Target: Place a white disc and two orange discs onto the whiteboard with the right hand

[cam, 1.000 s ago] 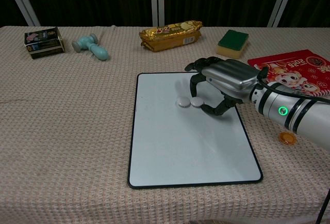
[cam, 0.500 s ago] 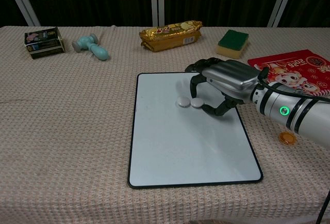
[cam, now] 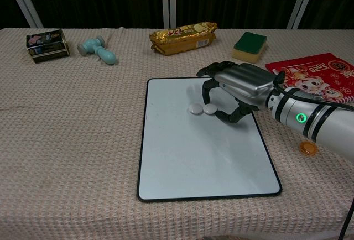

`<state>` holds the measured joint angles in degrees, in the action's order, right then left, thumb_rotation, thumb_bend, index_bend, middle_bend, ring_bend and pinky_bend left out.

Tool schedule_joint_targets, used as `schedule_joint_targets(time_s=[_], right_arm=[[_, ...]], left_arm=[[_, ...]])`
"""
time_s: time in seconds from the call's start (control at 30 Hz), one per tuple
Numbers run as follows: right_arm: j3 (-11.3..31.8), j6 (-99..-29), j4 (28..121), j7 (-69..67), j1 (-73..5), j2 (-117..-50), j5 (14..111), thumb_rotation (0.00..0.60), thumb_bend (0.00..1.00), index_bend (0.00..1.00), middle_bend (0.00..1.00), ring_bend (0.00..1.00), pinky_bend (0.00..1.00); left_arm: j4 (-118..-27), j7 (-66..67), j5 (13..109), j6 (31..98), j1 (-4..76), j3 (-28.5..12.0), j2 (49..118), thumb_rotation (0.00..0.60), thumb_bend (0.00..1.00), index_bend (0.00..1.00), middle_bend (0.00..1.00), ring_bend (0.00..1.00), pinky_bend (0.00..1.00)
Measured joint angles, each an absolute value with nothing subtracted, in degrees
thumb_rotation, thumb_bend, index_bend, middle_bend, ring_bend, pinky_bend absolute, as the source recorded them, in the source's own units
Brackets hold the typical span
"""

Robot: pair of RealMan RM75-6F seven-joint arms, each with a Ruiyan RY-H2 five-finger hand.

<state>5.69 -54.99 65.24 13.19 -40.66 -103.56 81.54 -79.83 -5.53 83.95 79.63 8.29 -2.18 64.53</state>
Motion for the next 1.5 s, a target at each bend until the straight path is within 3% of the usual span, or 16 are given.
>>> schedule_joint_targets(time_s=[0.33, 0.67, 0.77, 0.97, 1.17, 1.3, 1.5], right_arm=[[5.6, -55.2, 66.0, 13.7, -40.5, -102.8, 81.3, 0.600, 0.34, 0.06, 0.01, 0.00, 0.00], [4.9, -58.1, 70.4, 14.1, -38.7, -99.2, 82.0, 0.600, 0.34, 0.00, 0.01, 0.00, 0.00], [3.9, -61.3, 73.7, 14.0, -37.0, -96.2, 83.5, 0.600, 0.34, 0.04, 0.01, 0.00, 0.00], [0.7, -67.4, 82.1, 16.0, -31.8, -86.4, 85.5, 0.600, 0.33, 0.21, 0.01, 0.00, 0.00], [-2.4, -70.1, 88.3, 23.0, -26.7, -77.5, 84.4, 0.600, 0.33, 0.23, 0.01, 0.00, 0.00], [-4.0, -70.1, 89.6, 25.8, -24.1, -75.6, 82.4, 0.600, 0.32, 0.25, 0.00, 0.00, 0.00], [-3.8, -68.8, 84.9, 24.8, -23.5, -78.6, 81.4, 0.600, 0.31, 0.30, 0.01, 0.00, 0.00]], left_arm=[[-79.9, -5.4, 83.9, 79.6, 8.3, -2.2, 64.5, 0.600, 0.13, 0.11, 0.04, 0.00, 0.10], [-80.7, -4.6, 84.3, 80.0, 8.3, -2.1, 64.3, 0.600, 0.13, 0.11, 0.04, 0.00, 0.10], [-81.2, -4.3, 84.5, 80.2, 8.2, -2.1, 64.3, 0.600, 0.13, 0.11, 0.04, 0.00, 0.10], [-82.8, -2.8, 85.4, 81.5, 7.9, -1.9, 64.1, 0.600, 0.13, 0.11, 0.04, 0.00, 0.10], [-84.2, -1.3, 86.4, 82.3, 7.7, -1.6, 63.8, 0.600, 0.13, 0.11, 0.04, 0.00, 0.10], [-84.5, -1.0, 86.6, 82.6, 7.6, -1.5, 63.9, 0.600, 0.13, 0.11, 0.04, 0.00, 0.10], [-84.3, -1.3, 86.5, 82.9, 7.4, -1.6, 63.9, 0.600, 0.13, 0.11, 0.04, 0.00, 0.10]])
